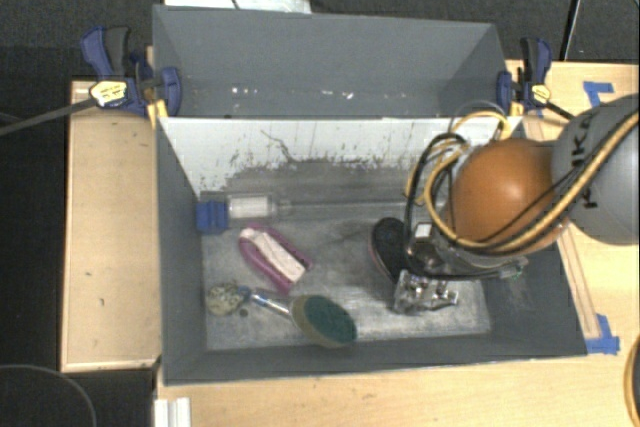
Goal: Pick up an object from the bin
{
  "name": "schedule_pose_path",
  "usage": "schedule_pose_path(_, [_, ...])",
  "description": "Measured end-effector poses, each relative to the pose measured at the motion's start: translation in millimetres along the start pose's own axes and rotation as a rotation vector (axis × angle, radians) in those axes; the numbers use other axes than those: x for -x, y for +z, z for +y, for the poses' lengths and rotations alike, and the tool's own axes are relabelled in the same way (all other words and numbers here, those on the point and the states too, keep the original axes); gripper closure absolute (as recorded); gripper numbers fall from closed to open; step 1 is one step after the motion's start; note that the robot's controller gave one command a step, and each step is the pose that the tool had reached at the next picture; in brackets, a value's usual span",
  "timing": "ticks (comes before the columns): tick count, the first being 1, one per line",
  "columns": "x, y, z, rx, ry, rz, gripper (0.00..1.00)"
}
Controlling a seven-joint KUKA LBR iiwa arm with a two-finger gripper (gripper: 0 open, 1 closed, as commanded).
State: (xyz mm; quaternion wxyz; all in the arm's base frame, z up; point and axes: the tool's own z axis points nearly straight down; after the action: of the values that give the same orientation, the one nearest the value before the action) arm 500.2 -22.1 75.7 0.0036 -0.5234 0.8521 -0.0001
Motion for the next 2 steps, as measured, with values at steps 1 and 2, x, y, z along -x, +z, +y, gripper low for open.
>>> schedule_pose_path(1, [18.6, -77.6, 15.8, -0.003, 0.034, 0.0, 1.0])
schedule_pose_path(2, [16.8, -73.5, 16.7, 0.004, 0.037, 0.004, 0.0])
